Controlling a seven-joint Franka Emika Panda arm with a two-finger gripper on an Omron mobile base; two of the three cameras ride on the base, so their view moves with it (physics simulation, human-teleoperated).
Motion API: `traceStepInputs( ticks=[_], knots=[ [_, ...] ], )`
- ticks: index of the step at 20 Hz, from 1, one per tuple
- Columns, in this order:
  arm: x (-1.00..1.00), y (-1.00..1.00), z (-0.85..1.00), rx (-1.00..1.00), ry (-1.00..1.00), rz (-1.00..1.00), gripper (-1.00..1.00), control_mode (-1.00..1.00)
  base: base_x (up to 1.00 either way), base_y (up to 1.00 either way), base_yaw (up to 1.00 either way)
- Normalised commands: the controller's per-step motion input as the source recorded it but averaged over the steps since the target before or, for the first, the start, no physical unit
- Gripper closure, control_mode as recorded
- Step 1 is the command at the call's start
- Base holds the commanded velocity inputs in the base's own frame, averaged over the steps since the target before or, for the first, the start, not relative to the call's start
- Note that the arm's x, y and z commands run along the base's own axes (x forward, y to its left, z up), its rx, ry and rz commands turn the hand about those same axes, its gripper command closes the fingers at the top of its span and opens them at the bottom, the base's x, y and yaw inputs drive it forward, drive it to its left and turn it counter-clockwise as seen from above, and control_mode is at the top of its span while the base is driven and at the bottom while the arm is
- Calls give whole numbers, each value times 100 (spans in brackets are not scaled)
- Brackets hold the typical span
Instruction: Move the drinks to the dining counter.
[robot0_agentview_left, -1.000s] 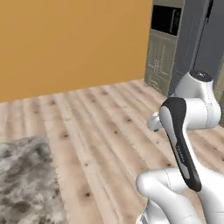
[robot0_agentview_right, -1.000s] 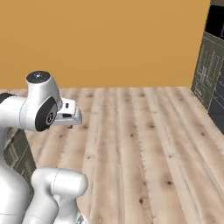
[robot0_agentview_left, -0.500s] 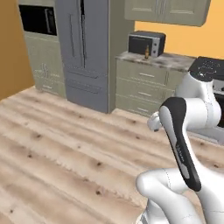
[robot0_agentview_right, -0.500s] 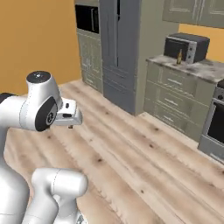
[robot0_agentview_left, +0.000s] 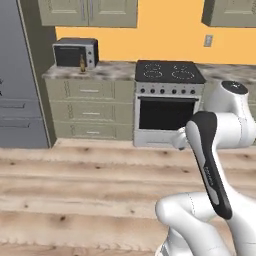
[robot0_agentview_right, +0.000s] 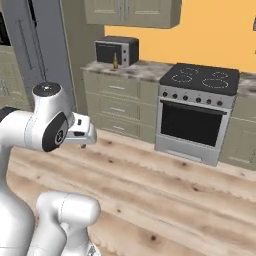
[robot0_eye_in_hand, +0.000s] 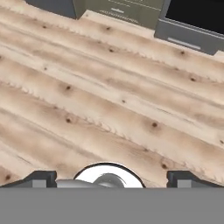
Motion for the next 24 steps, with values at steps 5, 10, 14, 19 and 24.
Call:
traceStepInputs(
  ticks=[5,10,14,19,24],
  knots=[
    [0,0,0,0,0,0,-100,100,100,100,-27],
    [0,0,0,0,0,0,-100,100,100,100,-14],
    [0,0,0,0,0,0,-100,100,100,100,-24],
    [0,0,0,0,0,0,-100,100,100,100,-27],
    [0,0,0,0,0,0,-100,100,100,100,-26]
  ],
)
